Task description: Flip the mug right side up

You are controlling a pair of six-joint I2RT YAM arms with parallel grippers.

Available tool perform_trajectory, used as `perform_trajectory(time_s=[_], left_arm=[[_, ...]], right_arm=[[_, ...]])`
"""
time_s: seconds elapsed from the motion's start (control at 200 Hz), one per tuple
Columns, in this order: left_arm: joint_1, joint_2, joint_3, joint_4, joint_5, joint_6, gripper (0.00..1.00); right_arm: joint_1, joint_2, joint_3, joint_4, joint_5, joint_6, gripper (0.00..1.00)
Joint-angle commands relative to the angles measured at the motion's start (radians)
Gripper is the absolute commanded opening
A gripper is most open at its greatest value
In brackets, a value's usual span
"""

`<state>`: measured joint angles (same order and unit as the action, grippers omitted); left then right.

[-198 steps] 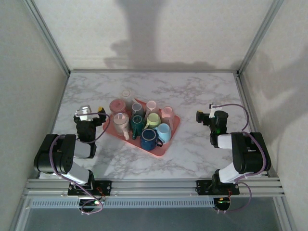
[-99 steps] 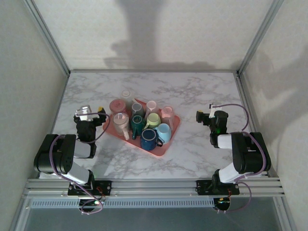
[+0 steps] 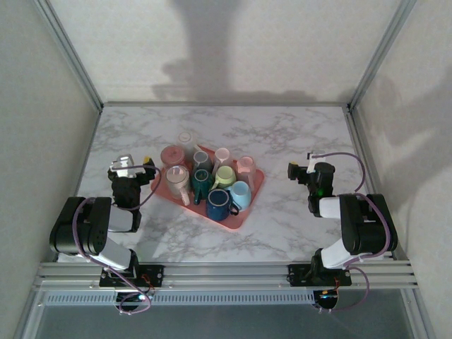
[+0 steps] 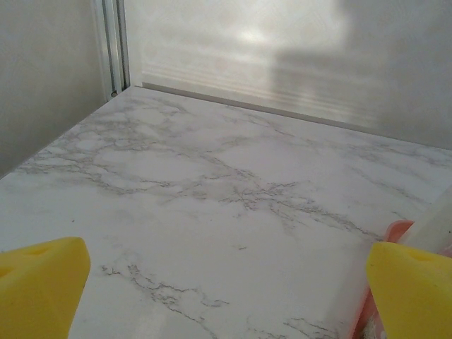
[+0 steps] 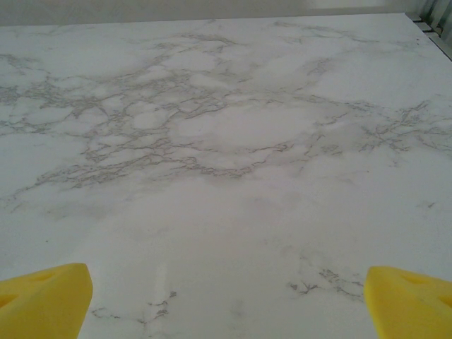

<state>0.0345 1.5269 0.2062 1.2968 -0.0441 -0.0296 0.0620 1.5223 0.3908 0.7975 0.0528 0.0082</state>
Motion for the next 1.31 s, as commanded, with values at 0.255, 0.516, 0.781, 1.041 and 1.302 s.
perform_trajectory(time_s=[0.255,0.516,0.781,1.041,1.302], left_arm=[[0.011,0.009,0.016,-0.002,0.021,-0.014,0.99],[0.011,0.008,0.017,-0.003,0.023,-0.013,0.99],[0.017,0.007,0.017,-0.003,0.031,-0.020,0.99],[-0.039,-0.396,0.135,-0.475,-0.052,-0.010,1.00],[-0.044,-0.668,0.428,-1.126,0.089,-0.146,1.00]], right_arm=[[0.004,0.013,0.013,0.003,0.012,0.006,0.99],[0.005,0.013,0.013,0.003,0.012,0.006,0.99],[0.001,-0.012,0.021,-0.022,-0.005,0.005,0.91],[0.008,-0.307,0.201,-0.530,0.047,0.064,0.91],[0.015,-0.496,0.449,-1.079,-0.143,0.218,0.83]])
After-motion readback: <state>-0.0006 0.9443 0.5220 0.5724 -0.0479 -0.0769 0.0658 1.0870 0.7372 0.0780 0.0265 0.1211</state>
